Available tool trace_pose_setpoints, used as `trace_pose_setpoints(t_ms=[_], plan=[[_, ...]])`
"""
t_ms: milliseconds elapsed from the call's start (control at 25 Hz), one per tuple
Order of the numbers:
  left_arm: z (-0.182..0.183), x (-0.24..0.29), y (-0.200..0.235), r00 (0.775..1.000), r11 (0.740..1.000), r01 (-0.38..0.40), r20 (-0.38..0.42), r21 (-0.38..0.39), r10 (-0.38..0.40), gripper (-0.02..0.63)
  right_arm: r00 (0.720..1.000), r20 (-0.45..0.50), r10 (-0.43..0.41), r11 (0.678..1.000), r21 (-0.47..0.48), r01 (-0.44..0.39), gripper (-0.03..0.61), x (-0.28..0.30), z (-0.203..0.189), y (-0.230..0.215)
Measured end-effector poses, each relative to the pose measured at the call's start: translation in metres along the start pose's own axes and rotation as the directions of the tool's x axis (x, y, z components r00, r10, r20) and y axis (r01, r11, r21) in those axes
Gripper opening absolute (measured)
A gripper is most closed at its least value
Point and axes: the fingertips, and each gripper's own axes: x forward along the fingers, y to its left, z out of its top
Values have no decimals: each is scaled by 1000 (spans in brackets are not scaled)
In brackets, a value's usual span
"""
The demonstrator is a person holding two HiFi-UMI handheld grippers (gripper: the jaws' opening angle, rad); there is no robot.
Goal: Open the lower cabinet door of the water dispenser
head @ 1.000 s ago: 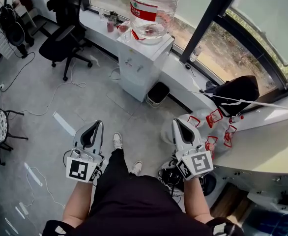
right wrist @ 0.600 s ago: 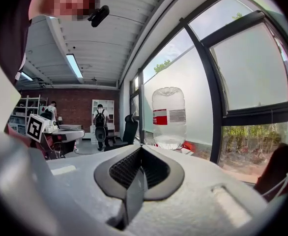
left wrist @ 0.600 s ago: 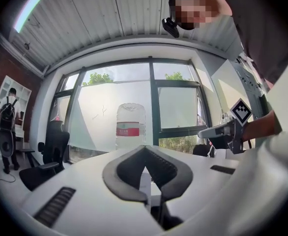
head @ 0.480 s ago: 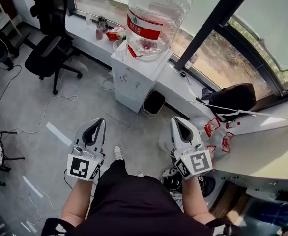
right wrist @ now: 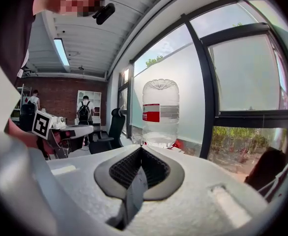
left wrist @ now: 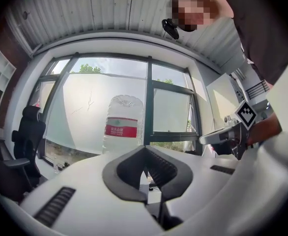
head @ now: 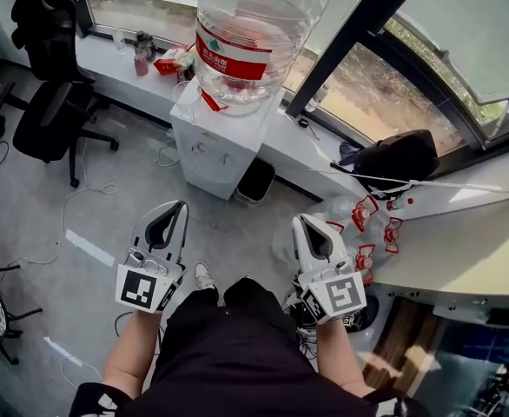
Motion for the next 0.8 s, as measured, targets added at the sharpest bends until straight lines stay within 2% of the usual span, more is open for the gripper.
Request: trace_pose_setpoints(t_ms=[200, 360, 600, 800], plan=[[-11, 22, -5, 999, 999, 35, -24, -14, -35, 8, 1000, 3, -8, 1000, 30, 8, 5, 16, -4, -13], [-7, 38, -7, 999, 999, 28, -21, -44, -28, 8, 1000, 11, 13, 999, 40, -14, 5, 28, 0, -26], [5, 46, -4, 999, 1000, -5, -32, 18, 5, 8, 998, 46, 39, 999, 24, -40, 5, 43, 19, -44], [10, 49, 5, 999, 998, -49, -21, 33, 50, 8, 991, 24, 132, 991, -10, -132, 5, 56, 21, -34]])
